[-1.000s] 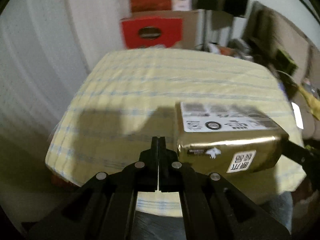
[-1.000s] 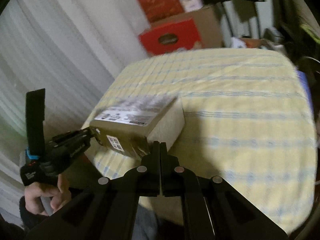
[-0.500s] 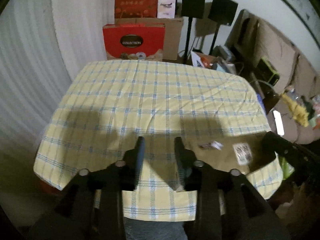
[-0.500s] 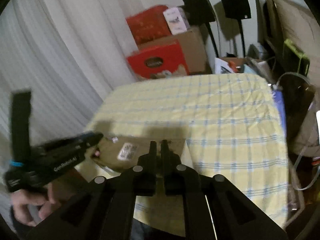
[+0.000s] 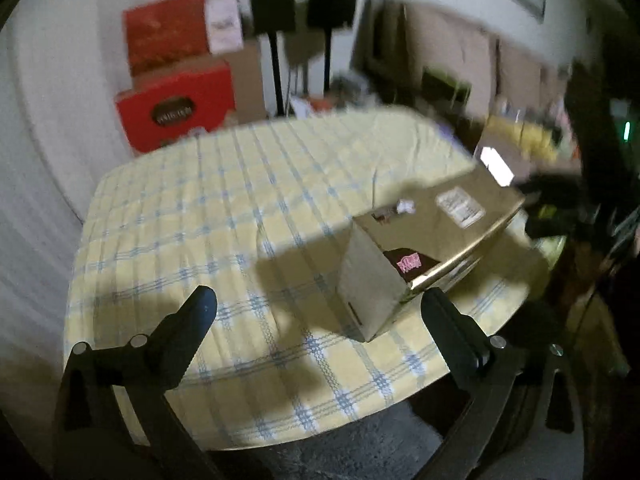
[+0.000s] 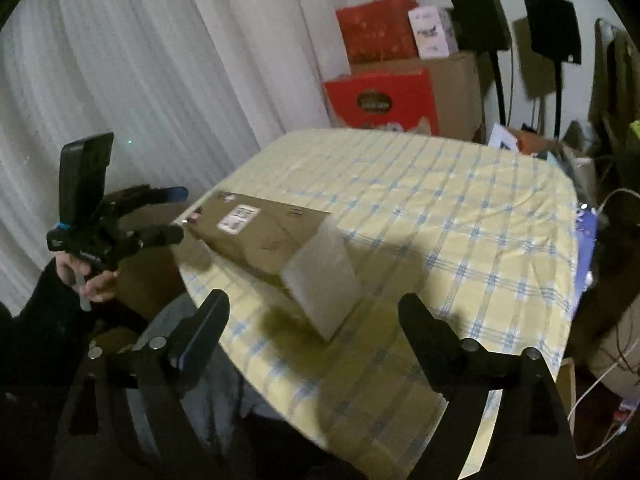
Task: Organize objects
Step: 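Grasp the gold foil bag with both grippers from either end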
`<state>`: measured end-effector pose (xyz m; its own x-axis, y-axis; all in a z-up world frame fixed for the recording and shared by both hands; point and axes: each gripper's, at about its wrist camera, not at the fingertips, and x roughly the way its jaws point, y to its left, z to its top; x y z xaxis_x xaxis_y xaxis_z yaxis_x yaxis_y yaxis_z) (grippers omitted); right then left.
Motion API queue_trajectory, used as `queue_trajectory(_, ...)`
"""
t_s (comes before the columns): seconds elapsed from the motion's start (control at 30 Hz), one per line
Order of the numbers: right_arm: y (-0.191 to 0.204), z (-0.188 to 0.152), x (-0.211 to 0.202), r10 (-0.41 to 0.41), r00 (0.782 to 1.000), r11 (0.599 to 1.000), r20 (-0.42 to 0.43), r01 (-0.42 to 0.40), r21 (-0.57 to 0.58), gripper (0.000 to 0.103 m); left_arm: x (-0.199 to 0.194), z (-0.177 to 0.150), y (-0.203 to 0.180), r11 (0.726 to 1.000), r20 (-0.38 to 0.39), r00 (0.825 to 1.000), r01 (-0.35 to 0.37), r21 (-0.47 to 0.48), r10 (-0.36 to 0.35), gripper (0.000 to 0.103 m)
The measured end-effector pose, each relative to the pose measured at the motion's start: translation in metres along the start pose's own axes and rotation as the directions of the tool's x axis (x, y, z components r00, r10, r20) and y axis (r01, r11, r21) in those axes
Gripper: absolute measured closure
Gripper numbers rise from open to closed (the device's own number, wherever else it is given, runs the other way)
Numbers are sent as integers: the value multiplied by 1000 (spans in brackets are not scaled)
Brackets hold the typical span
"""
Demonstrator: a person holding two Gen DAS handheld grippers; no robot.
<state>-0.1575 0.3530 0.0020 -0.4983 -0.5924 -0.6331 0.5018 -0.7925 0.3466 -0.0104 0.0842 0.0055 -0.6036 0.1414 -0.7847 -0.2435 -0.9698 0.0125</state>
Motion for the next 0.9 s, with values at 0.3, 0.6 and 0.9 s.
queue_trajectory(0.3,18,23,42,-19,988,961,-155,-25,-275,15,38,12,-59,916,-50,998,-3,401,25,1)
queue_trajectory(0.6,32,19,62,-54,987,951,-149,5,-310,25,63,12,-81,934,-64,989,-102,343,132,10)
queue_trajectory(0.9,34,18,66,-76,990,951,-122,35,-307,31,46,11,-75,951,-73,949,-301,77,306,16)
